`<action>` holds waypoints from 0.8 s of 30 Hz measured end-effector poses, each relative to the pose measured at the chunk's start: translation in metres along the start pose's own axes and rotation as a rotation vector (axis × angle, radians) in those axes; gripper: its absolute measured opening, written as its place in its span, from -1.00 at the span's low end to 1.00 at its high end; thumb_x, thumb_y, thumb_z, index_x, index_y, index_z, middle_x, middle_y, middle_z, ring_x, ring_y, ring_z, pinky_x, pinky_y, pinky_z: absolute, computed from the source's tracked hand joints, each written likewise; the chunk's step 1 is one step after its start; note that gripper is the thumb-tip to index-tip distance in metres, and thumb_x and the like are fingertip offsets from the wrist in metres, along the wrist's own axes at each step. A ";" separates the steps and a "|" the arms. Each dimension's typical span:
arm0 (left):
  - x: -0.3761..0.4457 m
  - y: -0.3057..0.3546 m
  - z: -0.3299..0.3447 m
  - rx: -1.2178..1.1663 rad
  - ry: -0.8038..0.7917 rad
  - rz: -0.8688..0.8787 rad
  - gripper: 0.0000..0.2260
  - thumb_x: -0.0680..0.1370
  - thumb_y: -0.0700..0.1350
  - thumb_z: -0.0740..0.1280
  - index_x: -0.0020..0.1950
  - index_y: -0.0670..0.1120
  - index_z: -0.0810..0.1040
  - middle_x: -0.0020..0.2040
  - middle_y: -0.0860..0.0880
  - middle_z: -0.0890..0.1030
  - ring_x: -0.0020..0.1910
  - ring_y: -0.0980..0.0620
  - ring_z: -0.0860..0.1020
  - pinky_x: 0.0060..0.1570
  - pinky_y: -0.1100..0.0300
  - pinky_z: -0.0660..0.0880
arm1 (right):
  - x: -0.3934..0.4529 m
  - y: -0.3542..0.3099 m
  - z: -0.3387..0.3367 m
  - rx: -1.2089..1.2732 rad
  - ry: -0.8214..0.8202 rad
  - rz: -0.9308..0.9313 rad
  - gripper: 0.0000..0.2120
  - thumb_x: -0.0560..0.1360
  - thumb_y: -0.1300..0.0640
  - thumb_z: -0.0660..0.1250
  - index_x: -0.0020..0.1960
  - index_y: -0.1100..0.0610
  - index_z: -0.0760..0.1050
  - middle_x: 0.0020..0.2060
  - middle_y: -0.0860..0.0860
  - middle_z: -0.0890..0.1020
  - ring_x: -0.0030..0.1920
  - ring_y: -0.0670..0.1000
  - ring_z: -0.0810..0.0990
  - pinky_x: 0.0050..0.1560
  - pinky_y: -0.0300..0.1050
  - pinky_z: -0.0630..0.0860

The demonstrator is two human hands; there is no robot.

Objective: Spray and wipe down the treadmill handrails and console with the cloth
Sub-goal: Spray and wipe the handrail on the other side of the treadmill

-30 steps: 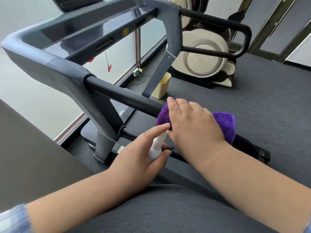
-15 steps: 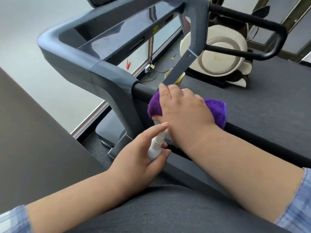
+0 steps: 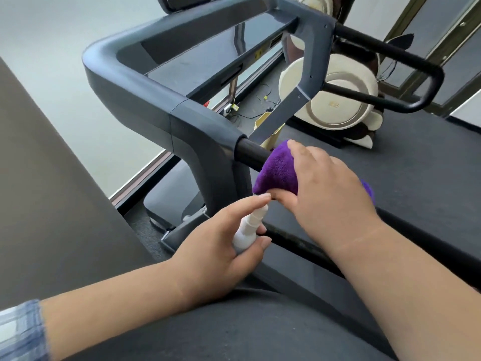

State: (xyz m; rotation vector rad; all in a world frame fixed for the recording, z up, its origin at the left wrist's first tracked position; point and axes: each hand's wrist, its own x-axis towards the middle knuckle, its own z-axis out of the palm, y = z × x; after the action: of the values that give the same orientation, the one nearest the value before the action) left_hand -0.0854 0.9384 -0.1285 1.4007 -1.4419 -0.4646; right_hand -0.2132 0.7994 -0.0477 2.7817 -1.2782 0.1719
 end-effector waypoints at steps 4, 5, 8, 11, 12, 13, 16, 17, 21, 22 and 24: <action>-0.011 -0.011 -0.014 0.006 0.032 -0.025 -0.47 0.51 0.06 0.33 0.37 0.45 0.20 -0.04 0.16 0.57 -0.08 0.09 0.59 -0.03 0.34 0.45 | 0.022 -0.024 -0.003 -0.053 -0.043 -0.041 -0.24 0.47 -0.37 0.23 0.49 0.09 0.22 0.28 0.08 0.48 0.18 0.20 0.53 0.11 0.14 0.53; -0.012 -0.012 -0.016 0.005 0.034 -0.025 -0.47 0.51 0.06 0.33 0.37 0.45 0.20 -0.04 0.16 0.57 -0.08 0.08 0.59 -0.03 0.35 0.45 | 0.030 -0.031 -0.002 -0.064 -0.044 -0.071 -0.27 0.49 -0.36 0.24 0.46 0.09 0.24 0.26 0.08 0.48 0.17 0.20 0.54 0.10 0.14 0.53; -0.010 -0.013 -0.016 0.006 0.016 -0.025 -0.46 0.51 0.06 0.33 0.38 0.44 0.19 -0.04 0.18 0.57 -0.09 0.12 0.59 -0.03 0.35 0.46 | 0.053 -0.050 -0.001 -0.052 -0.058 -0.127 -0.33 0.49 -0.36 0.25 0.37 0.10 0.29 0.22 0.10 0.49 0.16 0.21 0.54 0.08 0.12 0.52; -0.007 -0.010 -0.011 -0.005 -0.011 -0.015 -0.45 0.51 0.06 0.34 0.39 0.44 0.19 0.00 0.25 0.55 -0.07 0.17 0.60 -0.04 0.35 0.46 | 0.057 -0.055 0.000 -0.070 -0.040 -0.112 -0.24 0.43 -0.46 0.23 0.37 0.09 0.31 0.19 0.10 0.51 0.15 0.20 0.55 0.07 0.11 0.53; -0.007 -0.009 -0.009 -0.012 -0.021 -0.012 -0.44 0.51 0.06 0.34 0.40 0.43 0.19 0.00 0.27 0.55 -0.04 0.16 0.61 -0.03 0.34 0.47 | 0.055 -0.053 0.001 -0.075 -0.033 -0.102 -0.20 0.40 -0.49 0.22 0.39 0.08 0.30 0.20 0.09 0.51 0.16 0.19 0.55 0.08 0.10 0.52; -0.006 -0.009 -0.006 -0.019 -0.029 -0.007 -0.44 0.51 0.05 0.34 0.40 0.43 0.19 0.01 0.28 0.54 -0.02 0.15 0.61 -0.01 0.32 0.48 | 0.053 -0.051 0.000 -0.066 -0.032 -0.090 -0.18 0.39 -0.51 0.22 0.40 0.06 0.30 0.20 0.09 0.51 0.17 0.19 0.55 0.08 0.09 0.51; -0.002 -0.004 0.003 -0.033 -0.049 0.002 -0.44 0.51 0.03 0.35 0.42 0.39 0.21 0.06 0.32 0.51 0.02 0.16 0.61 0.03 0.25 0.51 | 0.048 -0.036 -0.005 0.025 -0.086 -0.035 -0.21 0.36 -0.50 0.26 0.38 -0.01 0.34 0.18 0.06 0.54 0.16 0.17 0.57 0.09 0.06 0.49; -0.002 -0.003 0.004 -0.040 -0.052 0.012 -0.45 0.51 0.02 0.35 0.42 0.35 0.23 0.07 0.32 0.50 0.01 0.19 0.61 0.04 0.25 0.51 | 0.046 -0.028 -0.009 0.058 -0.125 -0.008 -0.24 0.35 -0.50 0.27 0.37 -0.05 0.35 0.16 0.03 0.55 0.15 0.15 0.57 0.10 0.05 0.50; -0.007 -0.012 0.003 -0.096 -0.048 0.013 -0.47 0.52 -0.02 0.37 0.43 0.29 0.27 0.07 0.30 0.50 -0.01 0.17 0.61 0.04 0.20 0.52 | 0.041 -0.009 -0.026 0.177 -0.265 0.082 -0.35 0.29 -0.52 0.30 0.22 -0.16 0.44 0.00 -0.10 0.62 0.06 0.04 0.59 0.07 0.01 0.53; -0.010 -0.016 0.001 -0.096 -0.037 -0.003 -0.46 0.52 -0.01 0.37 0.43 0.31 0.26 0.06 0.31 0.51 0.00 0.14 0.61 0.05 0.21 0.51 | 0.042 -0.012 -0.026 0.173 -0.268 0.071 -0.36 0.30 -0.52 0.30 0.21 -0.14 0.44 -0.02 -0.10 0.62 0.03 0.04 0.58 0.04 0.00 0.53; -0.014 -0.023 -0.002 -0.107 -0.020 -0.033 -0.44 0.52 -0.01 0.36 0.43 0.35 0.23 0.03 0.28 0.53 0.03 0.08 0.61 0.06 0.19 0.51 | 0.047 -0.023 -0.022 0.097 -0.221 0.019 -0.34 0.32 -0.51 0.31 0.21 -0.08 0.43 0.01 -0.04 0.61 0.02 0.09 0.58 -0.02 -0.01 0.52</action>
State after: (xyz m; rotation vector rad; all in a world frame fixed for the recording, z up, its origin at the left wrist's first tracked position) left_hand -0.0754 0.9460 -0.1522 1.3392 -1.3915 -0.5696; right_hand -0.1664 0.7815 -0.0199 2.9395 -1.3774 -0.0783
